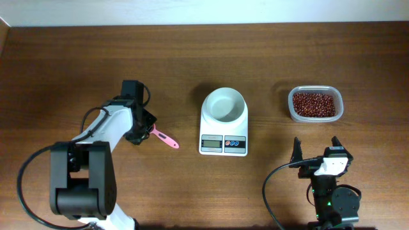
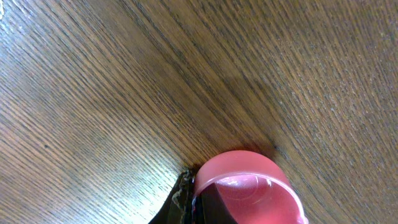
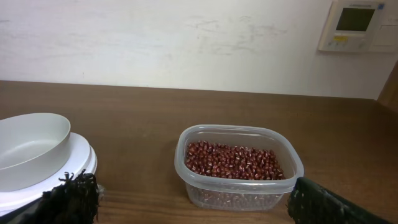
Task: Scoop and weigh 50g on scale
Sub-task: 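Grasp the pink scoop's cup rim with the left gripper and lift, then move the right gripper toward the scoop handle held by the left gripper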
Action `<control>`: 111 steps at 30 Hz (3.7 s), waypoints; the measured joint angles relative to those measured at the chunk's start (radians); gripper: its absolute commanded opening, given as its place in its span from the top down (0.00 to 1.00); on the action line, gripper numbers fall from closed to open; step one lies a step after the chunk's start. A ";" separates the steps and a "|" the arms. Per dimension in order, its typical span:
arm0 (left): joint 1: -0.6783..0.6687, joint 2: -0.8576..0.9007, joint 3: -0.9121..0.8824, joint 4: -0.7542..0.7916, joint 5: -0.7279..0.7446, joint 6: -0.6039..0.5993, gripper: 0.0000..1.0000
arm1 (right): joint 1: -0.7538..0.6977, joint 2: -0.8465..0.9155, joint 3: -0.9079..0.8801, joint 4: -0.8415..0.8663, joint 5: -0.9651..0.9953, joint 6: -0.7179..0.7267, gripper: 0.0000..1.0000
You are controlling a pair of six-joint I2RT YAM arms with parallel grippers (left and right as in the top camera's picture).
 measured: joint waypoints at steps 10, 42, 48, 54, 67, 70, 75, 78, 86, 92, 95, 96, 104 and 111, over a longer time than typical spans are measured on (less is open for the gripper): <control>0.001 0.001 0.000 -0.031 0.112 -0.070 1.00 | 0.000 0.000 0.000 0.000 0.000 0.000 0.01; 0.040 -0.282 -0.003 -0.236 0.267 -0.267 1.00 | 0.000 0.000 0.000 0.000 0.000 0.000 0.01; 0.040 -0.282 -0.003 -0.236 0.336 -0.286 1.00 | 0.000 0.000 0.000 0.000 0.000 0.000 0.01; 0.040 -0.282 -0.003 -0.238 0.436 -0.293 1.00 | 0.000 0.000 0.000 0.000 0.000 -0.001 0.01; 0.040 -0.282 -0.003 -0.212 0.469 -0.398 1.00 | 0.000 0.000 0.000 0.000 0.000 0.000 0.01; 0.040 -0.282 -0.003 -0.216 0.469 -0.398 1.00 | 0.000 0.000 0.000 0.000 0.000 0.000 0.01; 0.040 -0.282 -0.003 -0.219 0.470 -0.398 1.00 | 0.000 0.000 0.000 0.013 0.022 0.000 0.01; 0.040 -0.282 -0.003 -0.233 0.464 -0.399 1.00 | 0.001 0.000 -0.002 0.049 0.029 0.022 0.01; 0.040 -0.282 -0.004 -0.188 0.446 -0.418 1.00 | 0.002 0.000 -0.002 0.044 -0.218 0.902 0.01; 0.058 -0.282 -0.004 -0.177 0.423 -0.421 1.00 | 0.002 0.000 -0.002 0.042 -0.500 1.297 0.01; 0.056 -0.282 -0.004 -0.205 0.434 -0.397 1.00 | 0.002 0.000 -0.002 0.042 -0.578 1.322 0.01; 0.056 -0.282 -0.004 -0.220 0.438 -0.385 1.00 | 0.002 0.000 -0.002 0.042 -0.589 1.327 0.01; 0.056 -0.282 -0.004 -0.314 0.443 -0.226 1.00 | 0.002 0.000 -0.001 0.023 -0.623 1.169 0.02; 0.056 -0.282 -0.004 -0.314 0.443 -0.213 1.00 | 0.002 0.204 0.183 -0.152 -0.645 1.122 0.02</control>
